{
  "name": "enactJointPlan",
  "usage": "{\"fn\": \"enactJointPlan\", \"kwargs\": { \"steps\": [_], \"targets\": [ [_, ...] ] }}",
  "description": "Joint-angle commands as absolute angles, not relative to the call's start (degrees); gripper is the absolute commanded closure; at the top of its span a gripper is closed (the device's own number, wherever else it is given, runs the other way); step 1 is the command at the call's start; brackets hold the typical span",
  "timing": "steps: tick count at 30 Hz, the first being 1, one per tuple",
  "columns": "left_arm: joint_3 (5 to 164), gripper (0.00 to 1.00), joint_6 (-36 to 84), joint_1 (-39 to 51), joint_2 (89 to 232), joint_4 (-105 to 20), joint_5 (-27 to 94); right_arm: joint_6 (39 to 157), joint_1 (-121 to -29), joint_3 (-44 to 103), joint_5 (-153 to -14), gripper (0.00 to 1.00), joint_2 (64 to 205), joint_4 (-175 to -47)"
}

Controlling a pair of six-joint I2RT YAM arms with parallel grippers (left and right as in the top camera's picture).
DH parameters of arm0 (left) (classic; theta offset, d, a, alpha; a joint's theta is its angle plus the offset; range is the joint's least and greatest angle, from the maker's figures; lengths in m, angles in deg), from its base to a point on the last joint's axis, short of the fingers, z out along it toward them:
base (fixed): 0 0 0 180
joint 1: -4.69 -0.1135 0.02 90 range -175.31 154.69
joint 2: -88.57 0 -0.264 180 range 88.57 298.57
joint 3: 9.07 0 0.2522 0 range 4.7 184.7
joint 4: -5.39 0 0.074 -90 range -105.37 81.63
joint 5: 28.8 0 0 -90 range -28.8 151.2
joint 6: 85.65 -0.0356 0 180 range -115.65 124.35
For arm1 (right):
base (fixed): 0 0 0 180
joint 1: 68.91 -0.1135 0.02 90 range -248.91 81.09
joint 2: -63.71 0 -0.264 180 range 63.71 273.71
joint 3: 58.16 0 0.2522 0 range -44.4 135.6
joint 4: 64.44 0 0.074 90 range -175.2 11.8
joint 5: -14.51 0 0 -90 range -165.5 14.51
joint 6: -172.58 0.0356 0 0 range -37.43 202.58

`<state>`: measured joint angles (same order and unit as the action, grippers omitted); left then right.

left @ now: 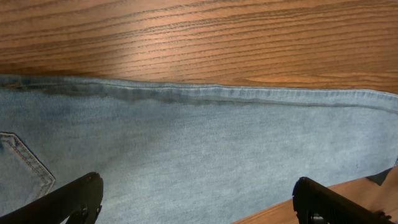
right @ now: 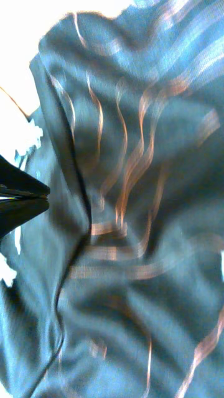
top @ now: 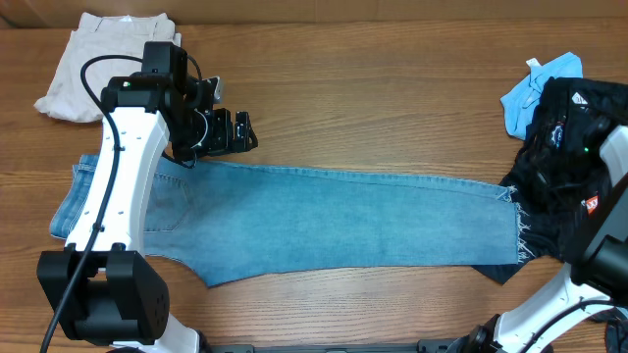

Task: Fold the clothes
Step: 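Move the right gripper to the frayed hem of the jeans legs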

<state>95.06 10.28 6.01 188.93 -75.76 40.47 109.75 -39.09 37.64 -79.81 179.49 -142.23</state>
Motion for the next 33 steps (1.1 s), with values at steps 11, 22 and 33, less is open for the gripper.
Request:
{"fn": "enactJointPlan", "kwargs": {
  "steps": [11, 22, 33],
  "targets": [
    [94.8, 0.00, 9.5, 6.2, 188.6, -75.4, 40.9, 109.6, -41.8, 31.3, -77.5, 0.96, 179.6, -135.2],
    [94.8, 0.00, 9.5, 6.2, 188.6, -75.2, 40.9, 113.0, -40.3, 29.9, -69.3, 0.96, 179.6, -131.6],
    [94.8, 0.00, 9.5, 6.2, 188.6, -75.3, 43.9, 113.9, -38.3, 32.3, -64.7, 0.96, 179.6, -125.3]
  ]
}}
